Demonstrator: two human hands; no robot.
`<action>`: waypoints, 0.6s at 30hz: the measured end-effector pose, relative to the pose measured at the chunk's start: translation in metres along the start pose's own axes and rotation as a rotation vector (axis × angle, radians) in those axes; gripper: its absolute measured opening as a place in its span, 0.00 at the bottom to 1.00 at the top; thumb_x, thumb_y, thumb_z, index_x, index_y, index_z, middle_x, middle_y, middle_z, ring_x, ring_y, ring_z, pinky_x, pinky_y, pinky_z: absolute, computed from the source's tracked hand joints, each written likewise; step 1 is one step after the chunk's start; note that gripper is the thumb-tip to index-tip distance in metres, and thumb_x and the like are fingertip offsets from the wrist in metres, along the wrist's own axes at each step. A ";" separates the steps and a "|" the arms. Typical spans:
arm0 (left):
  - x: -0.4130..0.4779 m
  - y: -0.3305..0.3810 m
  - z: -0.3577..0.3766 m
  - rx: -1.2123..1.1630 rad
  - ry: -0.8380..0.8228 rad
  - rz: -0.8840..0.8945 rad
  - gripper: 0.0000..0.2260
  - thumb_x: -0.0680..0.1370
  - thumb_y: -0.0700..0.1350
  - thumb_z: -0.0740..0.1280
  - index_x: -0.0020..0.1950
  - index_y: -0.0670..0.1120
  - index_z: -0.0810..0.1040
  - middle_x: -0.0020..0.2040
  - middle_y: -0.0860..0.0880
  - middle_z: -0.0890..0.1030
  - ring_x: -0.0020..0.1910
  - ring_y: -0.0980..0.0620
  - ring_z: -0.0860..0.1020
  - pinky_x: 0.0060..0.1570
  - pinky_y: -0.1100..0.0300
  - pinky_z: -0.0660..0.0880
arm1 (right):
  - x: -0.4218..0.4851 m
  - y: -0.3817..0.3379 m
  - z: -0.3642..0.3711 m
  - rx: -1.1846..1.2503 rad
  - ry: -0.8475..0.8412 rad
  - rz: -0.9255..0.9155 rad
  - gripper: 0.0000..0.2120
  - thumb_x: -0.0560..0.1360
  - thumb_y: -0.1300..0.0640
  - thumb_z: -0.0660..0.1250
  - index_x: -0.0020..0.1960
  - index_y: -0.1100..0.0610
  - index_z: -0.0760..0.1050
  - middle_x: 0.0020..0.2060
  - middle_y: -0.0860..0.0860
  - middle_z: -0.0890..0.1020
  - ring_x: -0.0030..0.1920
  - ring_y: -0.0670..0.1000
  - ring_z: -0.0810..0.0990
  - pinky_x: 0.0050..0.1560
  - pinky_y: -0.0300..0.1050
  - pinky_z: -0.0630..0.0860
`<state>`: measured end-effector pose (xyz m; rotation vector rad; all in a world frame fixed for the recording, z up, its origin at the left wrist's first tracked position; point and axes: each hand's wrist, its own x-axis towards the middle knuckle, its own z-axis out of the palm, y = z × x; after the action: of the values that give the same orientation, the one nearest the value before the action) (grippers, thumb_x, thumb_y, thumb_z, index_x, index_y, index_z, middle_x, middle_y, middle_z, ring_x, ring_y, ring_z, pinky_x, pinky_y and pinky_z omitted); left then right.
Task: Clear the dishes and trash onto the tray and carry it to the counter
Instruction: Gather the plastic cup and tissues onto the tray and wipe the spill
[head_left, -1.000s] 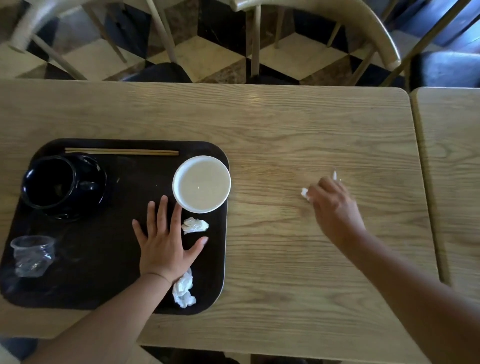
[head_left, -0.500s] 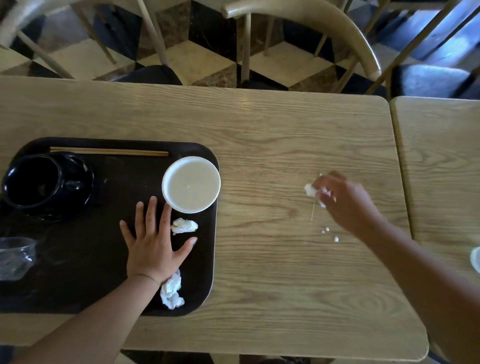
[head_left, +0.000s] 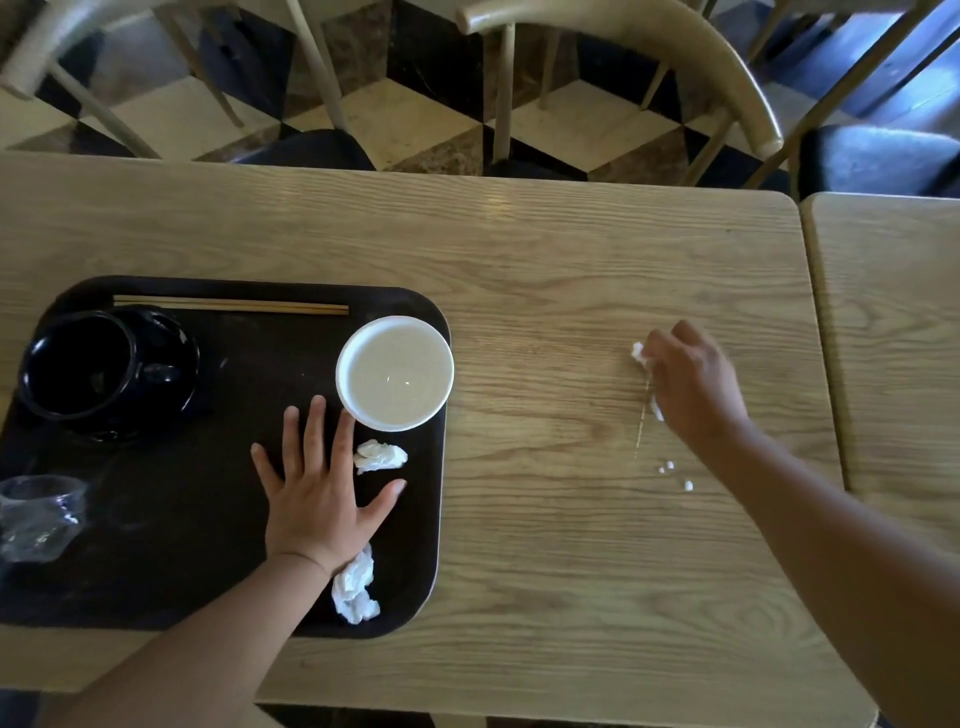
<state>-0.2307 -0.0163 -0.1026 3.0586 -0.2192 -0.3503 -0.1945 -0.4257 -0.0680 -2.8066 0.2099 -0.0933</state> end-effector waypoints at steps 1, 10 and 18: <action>0.000 0.000 0.000 -0.001 -0.001 -0.003 0.44 0.69 0.72 0.56 0.77 0.45 0.61 0.80 0.40 0.56 0.79 0.36 0.50 0.68 0.25 0.51 | -0.016 -0.006 0.000 0.004 -0.016 -0.029 0.03 0.73 0.68 0.69 0.43 0.62 0.79 0.39 0.59 0.75 0.37 0.61 0.76 0.31 0.48 0.71; 0.000 0.000 0.000 0.002 -0.007 -0.012 0.44 0.69 0.72 0.55 0.77 0.46 0.61 0.80 0.41 0.55 0.79 0.37 0.49 0.69 0.26 0.50 | -0.203 -0.060 -0.008 0.182 -0.437 -0.258 0.16 0.63 0.73 0.74 0.44 0.55 0.79 0.41 0.51 0.75 0.39 0.51 0.76 0.32 0.42 0.77; 0.000 0.000 0.002 -0.017 0.012 -0.014 0.44 0.69 0.72 0.56 0.77 0.46 0.60 0.80 0.41 0.55 0.79 0.38 0.48 0.69 0.27 0.48 | -0.134 -0.022 -0.034 0.250 -0.274 -0.072 0.09 0.74 0.69 0.68 0.47 0.57 0.81 0.42 0.52 0.79 0.39 0.56 0.80 0.39 0.51 0.80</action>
<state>-0.2316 -0.0166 -0.1049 3.0459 -0.1930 -0.3320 -0.3271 -0.3946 -0.0340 -2.5416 0.0289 0.2313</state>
